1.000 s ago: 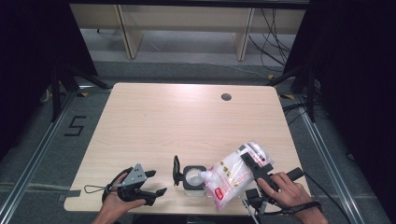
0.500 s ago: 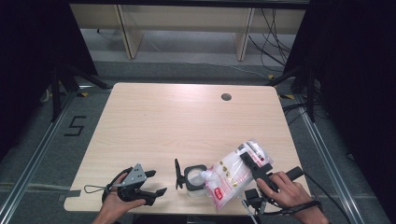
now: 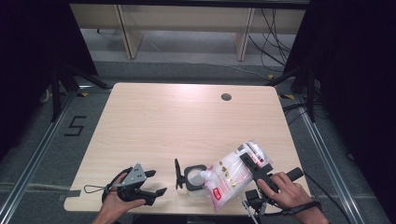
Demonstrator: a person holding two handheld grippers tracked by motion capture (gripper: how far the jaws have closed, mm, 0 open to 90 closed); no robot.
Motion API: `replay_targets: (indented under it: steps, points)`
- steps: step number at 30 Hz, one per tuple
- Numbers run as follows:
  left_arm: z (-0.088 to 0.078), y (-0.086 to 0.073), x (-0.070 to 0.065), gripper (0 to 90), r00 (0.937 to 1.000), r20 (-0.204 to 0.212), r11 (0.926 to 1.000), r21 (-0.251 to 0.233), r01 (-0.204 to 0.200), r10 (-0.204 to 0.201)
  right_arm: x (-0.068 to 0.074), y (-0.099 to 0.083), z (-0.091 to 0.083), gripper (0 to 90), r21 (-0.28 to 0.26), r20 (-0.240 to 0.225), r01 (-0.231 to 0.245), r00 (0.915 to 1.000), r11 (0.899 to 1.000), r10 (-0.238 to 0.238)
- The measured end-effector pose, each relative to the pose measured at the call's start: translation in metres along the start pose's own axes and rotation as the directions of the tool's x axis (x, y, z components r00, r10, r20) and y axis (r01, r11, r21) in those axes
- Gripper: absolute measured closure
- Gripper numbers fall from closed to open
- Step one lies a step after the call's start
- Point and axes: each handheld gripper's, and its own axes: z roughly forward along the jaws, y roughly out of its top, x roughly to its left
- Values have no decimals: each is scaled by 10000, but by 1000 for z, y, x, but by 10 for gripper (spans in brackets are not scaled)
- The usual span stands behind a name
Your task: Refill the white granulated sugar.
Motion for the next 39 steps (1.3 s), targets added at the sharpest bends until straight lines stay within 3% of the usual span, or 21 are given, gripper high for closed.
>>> replay_targets:
  steps: [1, 4, 5, 7, 9, 10, 12, 13, 15, 20, 21, 23, 24, 26, 27, 29, 34, 35, 37, 38, 39]
  points:
    - [0, 0, 2, 239, 9998, 11, 9998, 54, -215, 215, 1, -1, 0, 477, -53, -90, -206, 9997, 9998, 206]
    - [0, 0, 2, 239, 9999, 11, 9999, 7, -163, 163, -1, -2, 2, 478, -128, -157, -13, 9999, 9999, 11]
    - [1, 0, -1, 239, 9999, 18, 9998, -162, 133, -133, 1, -3, 1, 478, -70, -207, -148, 9997, 9999, 147]
    - [-1, 0, 2, 239, 9999, 8, 9999, 29, -157, 157, 1, -4, 2, 478, -166, -215, -164, 9996, 9997, 160]
    - [-1, 0, 2, 239, 9999, 32, 9999, 12, -155, 155, 2, -4, 2, 478, -102, -268, -322, 9991, 9994, 319]
    - [0, 0, 0, 239, 9999, 28, 9999, -94, 138, -138, 2, -4, 2, 478, -102, -268, -322, 9991, 9994, 319]
    - [0, 0, 0, 239, 10000, 27, 9999, -97, 49, -49, 0, -4, 3, 478, -118, -349, -237, 9991, 9996, 233]
    - [-1, 1, 2, 239, 9998, 44, 9998, 17, -191, 191, 1, -4, 3, 478, -117, -342, -282, 9990, 9995, 278]
    - [0, 0, 0, 239, 10000, 24, 9999, -85, 92, -92, 3, -5, 4, 478, 9, -470, -480, 9977, 9988, 480]
    - [0, 0, 1, 239, 10000, 56, 9999, -103, -53, 53, 3, -7, 7, 478, -158, -543, -362, 9979, 9992, 353]
    - [-1, 1, 2, 239, 9998, 15, 9998, -10, -180, 180, 7, -7, 6, 478, 145, -797, -804, 9935, 9967, 813]
    - [-1, 1, 2, 239, 9998, 16, 9998, -5, -194, 194, 6, -7, 8, 478, -22, -645, -641, 9959, 9979, 638]
    - [-1, 0, 0, 239, 9999, -20, 9999, -16, 140, -140, 7, -8, 8, 478, 105, -783, -717, 9943, 9974, 723]
    - [-2, 0, 2, 239, 10000, -81, 9999, 98, -26, 27, 6, -9, 12, 478, -200, -715, -383, 9968, 9991, 368]
    - [-1, 0, 1, 239, 10000, -63, 10000, 50, 24, -24, 11, -9, 10, 478, 147, -952, -940, 9909, 9955, 949]
    - [-1, 0, 0, 239, 9999, -12, 9999, -13, 118, -118, 11, -9, 12, 478, 86, -874, -1079, 9903, 9941, 1082]
    - [-1, 0, 0, 239, 9999, -26, 9999, -55, 140, -140, 12, -10, 14, 478, -31, -913, -797, 9927, 9968, 791]
    - [-1, 0, 1, 239, 10000, -62, 10000, 44, 30, -30, 10, -9, 16, 478, -170, -836, -427, 9957, 9989, 411]
    - [-1, 0, 1, 239, 10000, -59, 10000, 38, 40, -39, 10, -9, 16, 477, -141, -848, -404, 9956, 9991, 391]
    - [0, 0, -1, 239, 9997, 34, 9995, -163, 253, -252, 15, -9, 14, 477, 274, -975, -1063, 9893, 9940, 1085]
    - [0, 0, 0, 239, 9998, 26, 9997, -145, 188, -188, 12, -9, 15, 477, 59, -890, -762, 9931, 9971, 764]
